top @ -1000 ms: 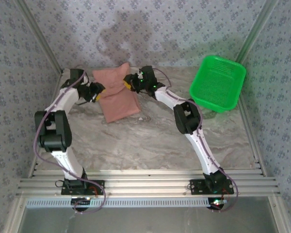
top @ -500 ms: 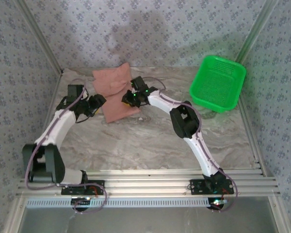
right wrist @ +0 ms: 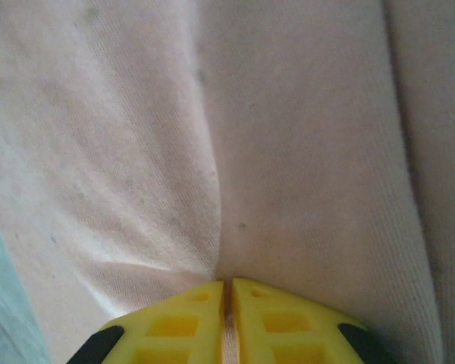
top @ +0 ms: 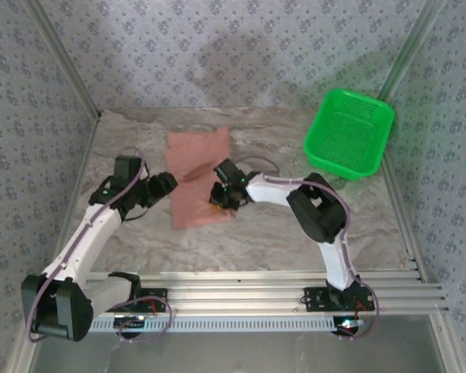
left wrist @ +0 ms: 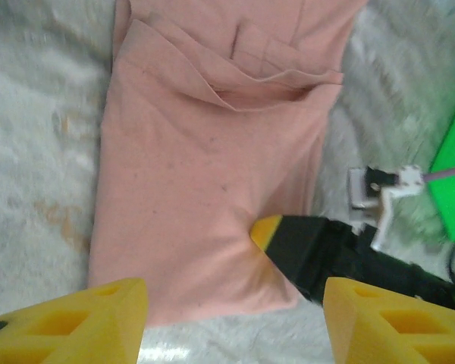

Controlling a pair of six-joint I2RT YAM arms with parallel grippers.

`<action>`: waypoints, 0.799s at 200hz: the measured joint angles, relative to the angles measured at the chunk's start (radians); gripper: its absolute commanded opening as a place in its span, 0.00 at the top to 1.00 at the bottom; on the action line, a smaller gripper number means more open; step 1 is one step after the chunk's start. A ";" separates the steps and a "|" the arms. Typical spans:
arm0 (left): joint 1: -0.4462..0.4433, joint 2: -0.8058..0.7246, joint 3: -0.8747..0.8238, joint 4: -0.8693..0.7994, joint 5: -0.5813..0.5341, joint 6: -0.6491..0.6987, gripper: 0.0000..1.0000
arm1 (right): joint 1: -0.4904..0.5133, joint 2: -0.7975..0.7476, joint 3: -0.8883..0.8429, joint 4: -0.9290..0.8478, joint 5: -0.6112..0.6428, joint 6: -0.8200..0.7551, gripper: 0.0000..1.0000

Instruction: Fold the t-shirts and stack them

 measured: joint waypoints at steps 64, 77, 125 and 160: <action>-0.195 -0.103 -0.182 -0.019 -0.074 -0.120 0.51 | 0.140 -0.257 -0.309 0.018 0.045 0.174 0.72; -0.233 -0.102 -0.183 -0.019 -0.084 -0.146 0.57 | 0.139 -0.272 -0.309 -0.015 0.056 0.170 0.70; -0.332 -0.042 -0.183 -0.026 -0.113 -0.217 0.77 | 0.109 -0.406 -0.291 -0.154 0.106 0.072 0.66; -0.354 0.129 -0.145 -0.012 -0.128 -0.229 0.80 | 0.059 -0.501 -0.271 -0.178 0.120 -0.046 0.64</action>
